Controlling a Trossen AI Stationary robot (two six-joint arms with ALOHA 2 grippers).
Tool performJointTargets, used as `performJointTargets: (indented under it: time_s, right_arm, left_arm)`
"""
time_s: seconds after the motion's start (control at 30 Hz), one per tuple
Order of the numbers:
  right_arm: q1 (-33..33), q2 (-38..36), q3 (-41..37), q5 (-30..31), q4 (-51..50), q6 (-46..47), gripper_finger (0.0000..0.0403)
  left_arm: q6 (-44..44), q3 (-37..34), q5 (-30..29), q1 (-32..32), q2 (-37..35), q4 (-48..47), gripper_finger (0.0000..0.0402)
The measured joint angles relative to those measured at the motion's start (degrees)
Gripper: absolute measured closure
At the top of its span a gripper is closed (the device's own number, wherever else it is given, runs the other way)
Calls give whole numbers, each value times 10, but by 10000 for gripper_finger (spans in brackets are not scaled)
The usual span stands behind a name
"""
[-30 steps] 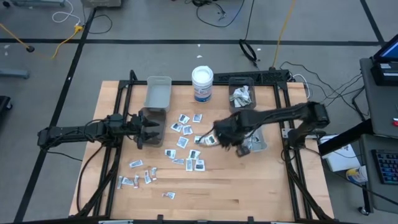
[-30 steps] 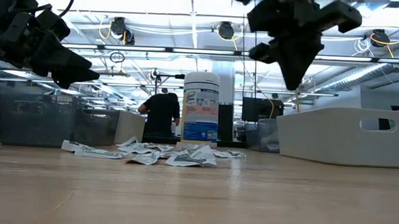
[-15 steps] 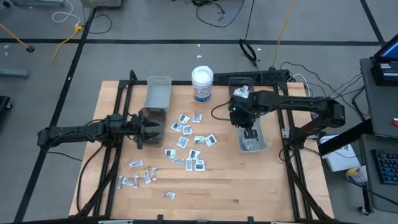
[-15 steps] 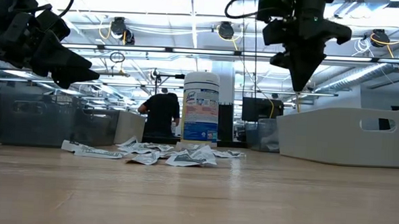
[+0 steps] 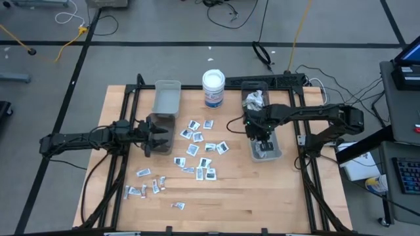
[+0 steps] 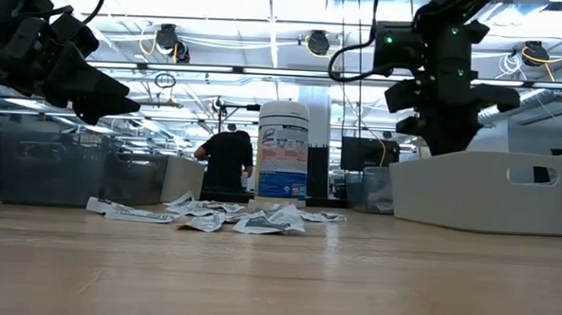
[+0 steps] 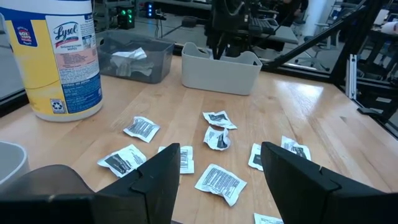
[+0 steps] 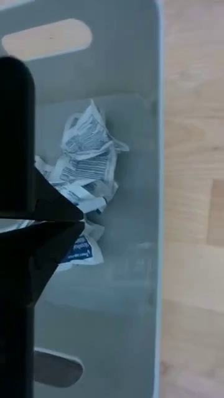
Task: Pick & Place First Aid Supplies
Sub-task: Put the blue alcohol pad into the right gray bin, then put the gray towelette pack into the left gray bin
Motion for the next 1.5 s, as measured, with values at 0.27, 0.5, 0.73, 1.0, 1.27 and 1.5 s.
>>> performJointTargets:
  time_s: [0.27, 0.5, 0.73, 1.0, 1.27, 1.5]
  right_arm:
    - [-19, -4, 0, 3, -8, 58, 297]
    - [-50, -58, 0, 79, 28, 73, 189]
    - [-80, -158, -66, 107, 204, 67, 159]
    - [-110, -302, -255, 135, 565, -21, 165]
    - [-123, -411, -433, 138, 896, 1, 165]
    - [-125, -499, -519, 177, 946, 26, 165]
  left_arm:
    - [0, 0, 0, 0, 0, 0, 172]
    - [0, 0, 0, 0, 0, 0, 172]
    - [0, 0, 0, 0, 0, 0, 172]
    - [0, 0, 0, 0, 0, 0, 172]
    - [0, 0, 0, 0, 0, 0, 172]
    - [0, 0, 0, 0, 0, 0, 172]
